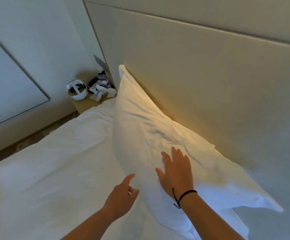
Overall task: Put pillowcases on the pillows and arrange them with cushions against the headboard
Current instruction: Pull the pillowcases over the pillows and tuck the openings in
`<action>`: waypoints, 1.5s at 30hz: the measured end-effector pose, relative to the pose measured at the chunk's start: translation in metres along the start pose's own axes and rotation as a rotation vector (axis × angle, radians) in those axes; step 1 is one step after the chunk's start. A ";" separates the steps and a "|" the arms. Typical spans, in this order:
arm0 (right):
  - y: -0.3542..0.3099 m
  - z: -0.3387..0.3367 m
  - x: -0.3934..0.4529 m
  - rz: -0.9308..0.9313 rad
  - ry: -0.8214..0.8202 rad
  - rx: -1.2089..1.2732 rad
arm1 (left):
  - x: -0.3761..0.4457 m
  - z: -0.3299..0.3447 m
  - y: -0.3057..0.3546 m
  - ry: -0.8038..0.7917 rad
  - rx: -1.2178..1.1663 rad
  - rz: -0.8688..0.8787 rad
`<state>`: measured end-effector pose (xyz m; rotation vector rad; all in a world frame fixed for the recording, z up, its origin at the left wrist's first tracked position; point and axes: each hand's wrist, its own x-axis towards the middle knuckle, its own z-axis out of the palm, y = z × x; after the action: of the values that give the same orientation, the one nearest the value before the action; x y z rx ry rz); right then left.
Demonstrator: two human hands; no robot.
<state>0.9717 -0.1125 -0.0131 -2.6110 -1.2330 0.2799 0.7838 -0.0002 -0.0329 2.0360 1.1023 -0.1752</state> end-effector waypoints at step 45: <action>-0.628 0.238 -0.411 -0.780 -0.697 -0.099 | -0.566 -0.097 -0.631 0.948 -0.796 -0.787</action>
<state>0.1904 -0.0140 -0.0252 -1.9049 -2.3984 1.0196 -0.0616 -0.1064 -0.0743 0.8349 2.0728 0.7982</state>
